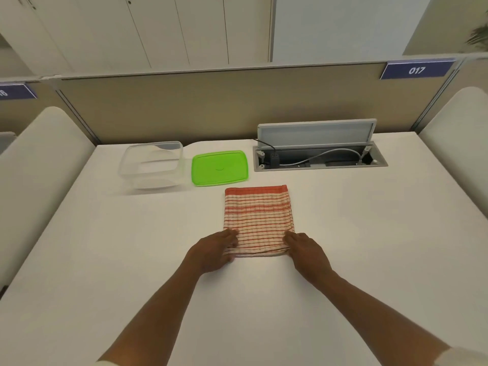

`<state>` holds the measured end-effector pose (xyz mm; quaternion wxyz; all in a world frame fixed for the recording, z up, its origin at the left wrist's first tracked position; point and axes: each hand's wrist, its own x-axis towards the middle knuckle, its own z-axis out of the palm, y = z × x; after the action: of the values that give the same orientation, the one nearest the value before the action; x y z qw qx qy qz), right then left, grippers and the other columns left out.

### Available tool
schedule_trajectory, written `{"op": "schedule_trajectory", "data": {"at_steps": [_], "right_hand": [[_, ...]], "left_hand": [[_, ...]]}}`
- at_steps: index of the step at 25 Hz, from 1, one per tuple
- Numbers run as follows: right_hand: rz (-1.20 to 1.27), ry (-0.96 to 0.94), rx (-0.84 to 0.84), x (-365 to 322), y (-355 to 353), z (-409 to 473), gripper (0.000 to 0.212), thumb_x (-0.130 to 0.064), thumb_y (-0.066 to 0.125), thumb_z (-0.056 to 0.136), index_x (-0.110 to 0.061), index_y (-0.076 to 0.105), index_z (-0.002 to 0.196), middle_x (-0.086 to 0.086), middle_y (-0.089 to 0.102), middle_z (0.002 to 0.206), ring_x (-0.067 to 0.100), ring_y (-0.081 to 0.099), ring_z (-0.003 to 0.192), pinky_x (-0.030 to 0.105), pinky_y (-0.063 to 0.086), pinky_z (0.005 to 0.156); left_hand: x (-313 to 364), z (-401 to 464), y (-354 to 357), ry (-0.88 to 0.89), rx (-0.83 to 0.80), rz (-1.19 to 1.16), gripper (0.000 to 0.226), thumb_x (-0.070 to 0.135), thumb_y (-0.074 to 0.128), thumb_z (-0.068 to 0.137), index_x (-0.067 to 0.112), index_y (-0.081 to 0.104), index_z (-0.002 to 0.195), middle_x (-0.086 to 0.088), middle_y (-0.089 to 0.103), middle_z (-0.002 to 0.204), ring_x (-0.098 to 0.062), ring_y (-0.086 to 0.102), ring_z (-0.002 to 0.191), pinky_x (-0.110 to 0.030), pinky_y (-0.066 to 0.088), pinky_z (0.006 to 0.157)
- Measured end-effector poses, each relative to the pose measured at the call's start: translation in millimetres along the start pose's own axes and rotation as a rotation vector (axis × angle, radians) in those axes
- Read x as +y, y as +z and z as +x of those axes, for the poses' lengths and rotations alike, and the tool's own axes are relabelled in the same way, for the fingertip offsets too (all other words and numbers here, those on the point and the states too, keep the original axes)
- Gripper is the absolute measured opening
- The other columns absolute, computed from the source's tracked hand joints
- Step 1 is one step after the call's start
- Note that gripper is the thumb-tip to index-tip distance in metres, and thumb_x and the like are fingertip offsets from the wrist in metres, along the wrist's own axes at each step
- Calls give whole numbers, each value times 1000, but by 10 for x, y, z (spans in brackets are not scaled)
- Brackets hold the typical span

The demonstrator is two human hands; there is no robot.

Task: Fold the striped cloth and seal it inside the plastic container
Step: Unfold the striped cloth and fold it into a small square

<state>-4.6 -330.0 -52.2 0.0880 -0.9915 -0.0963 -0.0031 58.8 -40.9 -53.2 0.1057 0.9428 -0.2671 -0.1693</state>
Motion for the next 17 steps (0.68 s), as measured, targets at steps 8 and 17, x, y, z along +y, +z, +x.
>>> {"op": "schedule_trajectory", "data": {"at_steps": [8,17], "right_hand": [[-3,-19,5,23,-63,53,16,-13,62,87,-12,63,103,6,71,98,27,62,82,36,53,63],[644,190,108,202,-411,473,4,-20,54,94,-20,56,90,-7,66,87,11,61,79,14,43,61]], "left_hand": [[104,41,-39,-119,129,-43,31,32,41,96,26,49,126,-6,63,130,-29,62,111,-39,50,89],[117,264,-455,-77,533,-350,12,23,51,97,15,52,105,-5,69,84,-32,65,72,-35,46,60]]}}
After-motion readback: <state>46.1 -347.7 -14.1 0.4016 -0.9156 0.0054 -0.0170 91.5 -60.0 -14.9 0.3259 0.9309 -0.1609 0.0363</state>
